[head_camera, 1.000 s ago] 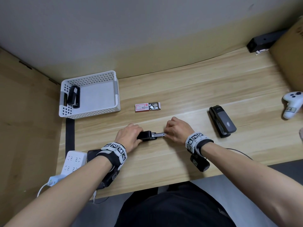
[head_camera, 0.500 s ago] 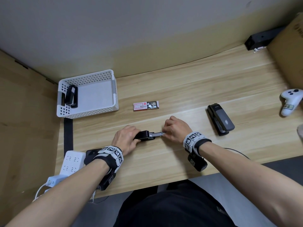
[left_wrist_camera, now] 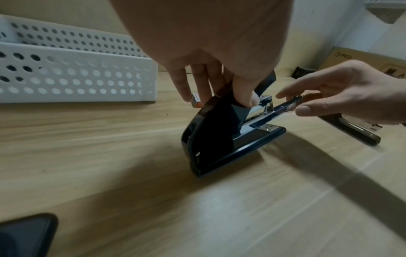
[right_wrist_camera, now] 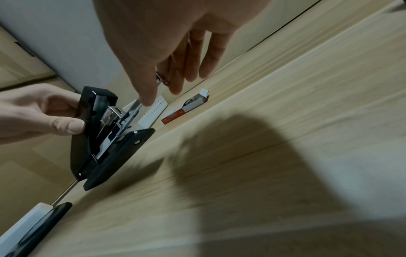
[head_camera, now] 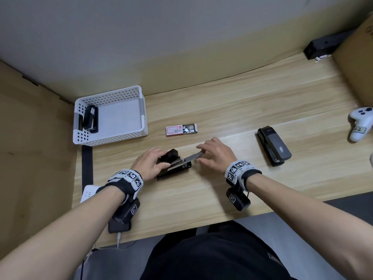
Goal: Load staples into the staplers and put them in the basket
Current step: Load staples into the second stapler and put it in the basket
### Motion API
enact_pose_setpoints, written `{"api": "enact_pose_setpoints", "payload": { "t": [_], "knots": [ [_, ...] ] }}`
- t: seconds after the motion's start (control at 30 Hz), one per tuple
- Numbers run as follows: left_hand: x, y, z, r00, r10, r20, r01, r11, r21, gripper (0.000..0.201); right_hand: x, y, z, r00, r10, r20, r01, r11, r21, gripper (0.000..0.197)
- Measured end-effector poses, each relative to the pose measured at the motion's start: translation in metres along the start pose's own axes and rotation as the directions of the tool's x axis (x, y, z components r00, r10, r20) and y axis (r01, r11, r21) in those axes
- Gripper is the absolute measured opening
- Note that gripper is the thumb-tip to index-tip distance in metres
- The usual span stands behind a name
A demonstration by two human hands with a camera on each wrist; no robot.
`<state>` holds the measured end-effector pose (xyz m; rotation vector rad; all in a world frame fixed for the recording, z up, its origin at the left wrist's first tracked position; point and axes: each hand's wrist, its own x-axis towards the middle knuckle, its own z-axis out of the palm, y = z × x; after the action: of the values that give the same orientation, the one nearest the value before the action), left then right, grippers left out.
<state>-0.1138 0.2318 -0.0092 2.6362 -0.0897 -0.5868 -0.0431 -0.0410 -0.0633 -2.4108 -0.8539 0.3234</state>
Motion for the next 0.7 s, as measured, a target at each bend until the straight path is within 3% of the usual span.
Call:
{"api": "enact_pose_setpoints", "payload": {
  "t": [0.3,0.7],
  "knots": [
    [0.01,-0.005,-0.016,0.999,-0.015,0.043,0.01,0.995,0.103,0.044,0.019,0.0,0.002,0.998,0.017,0.062,-0.018,1.0,0.014,0.031],
    [0.023,-0.028,-0.033,0.997,-0.068,-0.026,0.072,0.976,0.203,0.033,0.068,0.001,0.004,0.983,0.053,0.174,-0.05,0.999,-0.018,0.018]
  ]
}}
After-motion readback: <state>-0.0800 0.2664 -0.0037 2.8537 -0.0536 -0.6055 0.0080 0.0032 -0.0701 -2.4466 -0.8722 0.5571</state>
